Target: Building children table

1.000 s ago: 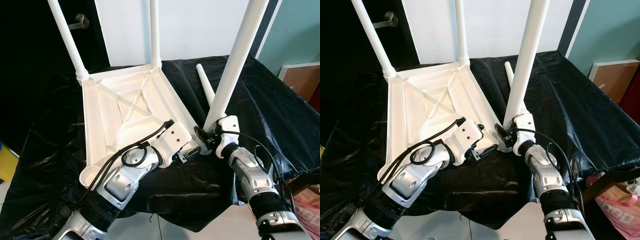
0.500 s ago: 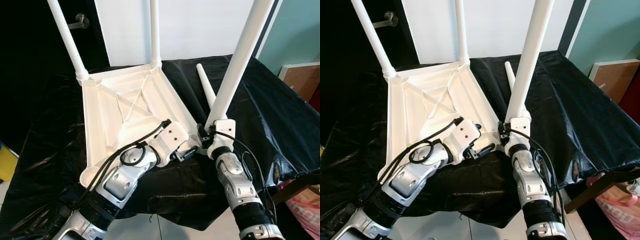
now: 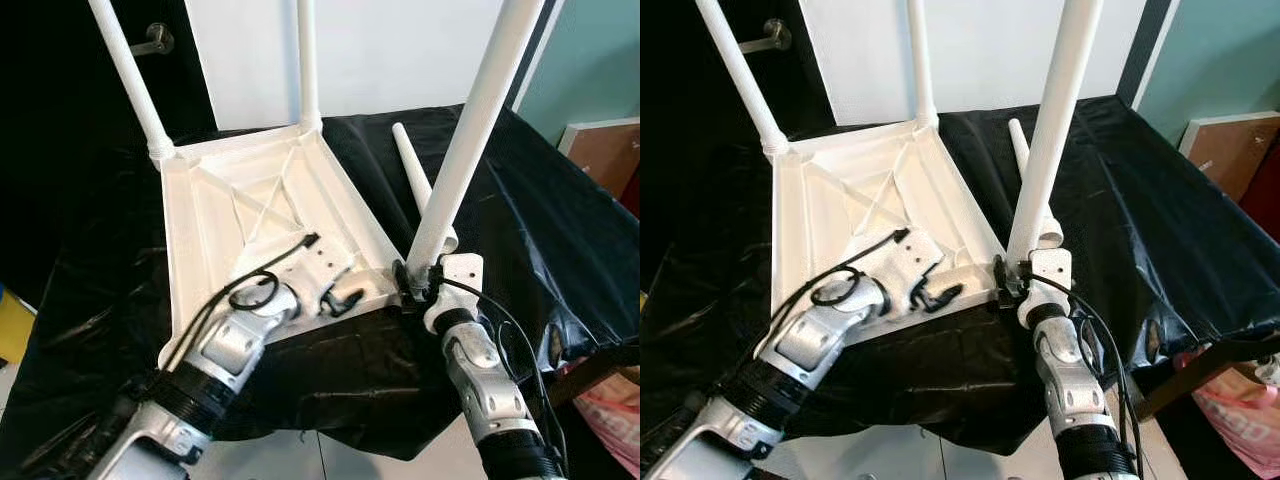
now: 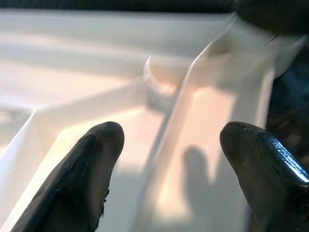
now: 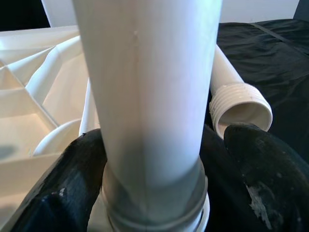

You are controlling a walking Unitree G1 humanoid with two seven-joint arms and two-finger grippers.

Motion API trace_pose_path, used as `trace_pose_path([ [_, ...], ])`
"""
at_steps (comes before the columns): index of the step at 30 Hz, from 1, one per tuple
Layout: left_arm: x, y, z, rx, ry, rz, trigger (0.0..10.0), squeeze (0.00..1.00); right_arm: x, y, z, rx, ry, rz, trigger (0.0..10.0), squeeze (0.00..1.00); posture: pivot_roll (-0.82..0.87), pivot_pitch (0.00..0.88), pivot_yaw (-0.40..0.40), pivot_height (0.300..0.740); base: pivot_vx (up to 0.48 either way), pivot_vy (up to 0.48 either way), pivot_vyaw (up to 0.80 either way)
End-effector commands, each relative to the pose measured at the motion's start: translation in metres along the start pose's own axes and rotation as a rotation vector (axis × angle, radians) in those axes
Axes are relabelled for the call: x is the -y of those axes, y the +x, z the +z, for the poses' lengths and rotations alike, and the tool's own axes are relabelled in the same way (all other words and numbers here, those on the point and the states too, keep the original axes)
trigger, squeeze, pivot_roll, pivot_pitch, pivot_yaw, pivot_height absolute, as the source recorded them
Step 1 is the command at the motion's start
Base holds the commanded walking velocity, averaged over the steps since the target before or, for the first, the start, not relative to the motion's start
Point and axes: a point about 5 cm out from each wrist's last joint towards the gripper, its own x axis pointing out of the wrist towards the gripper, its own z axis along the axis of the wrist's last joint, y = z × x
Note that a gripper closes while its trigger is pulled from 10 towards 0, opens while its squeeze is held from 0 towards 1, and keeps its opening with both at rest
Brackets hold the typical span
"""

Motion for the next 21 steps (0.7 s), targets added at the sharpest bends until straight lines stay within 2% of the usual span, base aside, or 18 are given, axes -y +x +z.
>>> trace_pose_path([
  [1, -0.005, 0.001, -0.008, -0.052, -0.005, 0.044, 10.0, 0.00, 0.002, -0.006, -0.006, -0.023, -0.001, 0.000, 10.0, 0.00, -0.14, 0.038, 0.024, 0.740, 0.000, 0.000, 0.00],
  [2, -0.008, 0.002, -0.014, -0.090, -0.014, 0.067, 10.0, 0.00, 0.001, -0.011, -0.008, -0.029, -0.003, 0.004, 10.0, 0.00, -0.14, 0.038, 0.024, 0.740, 0.000, 0.000, 0.00],
  [4, -0.008, 0.002, -0.014, -0.090, -0.014, 0.067, 10.0, 0.00, 0.001, -0.011, -0.008, -0.029, -0.003, 0.004, 10.0, 0.00, -0.14, 0.038, 0.024, 0.740, 0.000, 0.000, 0.00],
  [5, -0.013, 0.002, -0.021, -0.133, -0.025, 0.095, 10.0, 0.00, 0.001, -0.015, -0.010, -0.035, -0.002, 0.008, 10.0, 0.00, -0.14, 0.046, 0.029, 0.740, 0.000, 0.000, 0.00],
  [6, -0.013, 0.002, -0.021, -0.133, -0.025, 0.095, 10.0, 0.00, 0.001, -0.015, -0.010, -0.035, -0.002, 0.008, 10.0, 0.00, -0.14, 0.046, 0.029, 0.740, 0.000, 0.000, 0.00],
  [10, -0.028, -0.001, -0.044, -0.257, -0.084, 0.185, 10.0, 0.00, -0.004, -0.022, -0.010, -0.043, 0.006, 0.017, 10.0, 0.00, -0.14, 0.056, 0.035, 0.740, 0.000, 0.000, 0.00],
  [12, -0.028, -0.001, -0.044, -0.257, -0.084, 0.185, 10.0, 0.00, -0.004, -0.022, -0.010, -0.043, 0.006, 0.017, 10.0, 0.00, -0.14, 0.056, 0.035, 0.740, 0.000, 0.000, 0.00],
  [14, -0.037, -0.005, -0.057, -0.318, -0.127, 0.229, 10.0, 0.00, -0.006, -0.024, -0.010, -0.046, 0.010, 0.022, 10.0, 0.00, -0.14, 0.063, 0.039, 0.740, 0.000, 0.000, 0.00],
  [15, -0.037, -0.005, -0.057, -0.318, -0.127, 0.229, 10.0, 0.00, -0.006, -0.024, -0.010, -0.046, 0.010, 0.022, 10.0, 0.00, -0.14, 0.063, 0.039, 0.740, 0.000, 0.000, 0.00],
  [16, -0.039, -0.006, -0.059, -0.329, -0.138, 0.238, 9.3, 0.00, -0.006, -0.025, -0.010, -0.047, 0.011, 0.023, 10.0, 0.00, -0.14, 0.063, 0.039, 0.740, 0.000, 0.000, 0.00],
  [17, -0.041, -0.009, -0.061, -0.333, -0.154, 0.252, 4.9, 0.00, -0.006, -0.025, -0.010, -0.048, 0.011, 0.024, 10.0, 0.00, -0.14, 0.065, 0.038, 0.740, 0.000, 0.000, 0.00],
  [18, -0.041, -0.009, -0.061, -0.333, -0.154, 0.252, 4.9, 0.00, -0.006, -0.025, -0.010, -0.048, 0.011, 0.024, 10.0, 0.00, -0.14, 0.065, 0.038, 0.740, 0.000, 0.000, 0.00],
  [19, -0.045, -0.011, -0.063, -0.335, -0.171, 0.273, 0.0, 0.00, -0.007, -0.026, -0.009, -0.049, 0.012, 0.025, 10.0, 0.00, -0.14, 0.065, 0.038, 0.740, 0.000, 0.000, 0.00],
  [21, -0.049, -0.015, -0.064, -0.337, -0.180, 0.295, 0.0, 0.00, -0.007, -0.025, -0.009, -0.049, 0.014, 0.027, 10.0, 0.00, -0.13, 0.066, 0.036, 0.740, 0.000, 0.000, 0.00],
])
